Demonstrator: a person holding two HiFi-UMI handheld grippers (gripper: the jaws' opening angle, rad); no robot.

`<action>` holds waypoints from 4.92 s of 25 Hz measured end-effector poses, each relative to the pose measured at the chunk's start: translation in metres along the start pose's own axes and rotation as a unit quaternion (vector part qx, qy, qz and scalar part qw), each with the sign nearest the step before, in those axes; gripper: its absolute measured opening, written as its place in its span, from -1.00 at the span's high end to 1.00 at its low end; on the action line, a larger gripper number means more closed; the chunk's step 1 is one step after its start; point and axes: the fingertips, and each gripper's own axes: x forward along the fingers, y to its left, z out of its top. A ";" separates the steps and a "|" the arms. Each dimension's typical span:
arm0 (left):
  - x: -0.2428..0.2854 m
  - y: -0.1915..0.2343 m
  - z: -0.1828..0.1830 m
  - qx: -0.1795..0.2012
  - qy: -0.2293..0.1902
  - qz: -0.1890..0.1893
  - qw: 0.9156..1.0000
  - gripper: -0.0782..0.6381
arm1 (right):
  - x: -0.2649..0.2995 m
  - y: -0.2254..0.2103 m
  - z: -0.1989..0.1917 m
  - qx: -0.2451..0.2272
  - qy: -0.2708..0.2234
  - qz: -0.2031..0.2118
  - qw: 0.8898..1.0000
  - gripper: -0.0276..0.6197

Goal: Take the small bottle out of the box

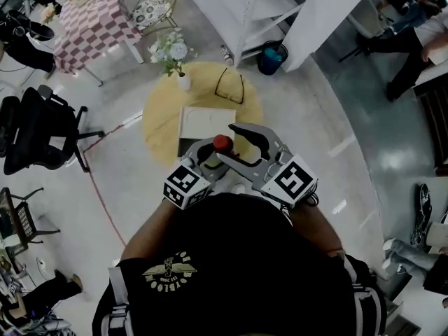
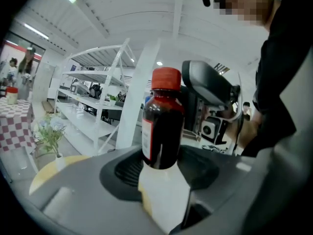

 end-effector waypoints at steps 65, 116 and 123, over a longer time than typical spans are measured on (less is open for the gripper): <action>-0.167 0.098 0.222 0.088 0.012 -0.105 0.991 0.78 | 0.078 0.028 -0.046 0.085 0.049 -0.115 0.989 0.20; -0.108 0.040 -0.016 0.101 0.108 0.014 0.989 0.78 | 0.081 0.068 0.014 0.023 0.020 0.025 0.999 0.45; -0.109 0.055 -0.025 0.081 0.077 -0.058 0.992 0.78 | 0.101 0.060 0.001 0.041 0.065 -0.064 0.995 0.45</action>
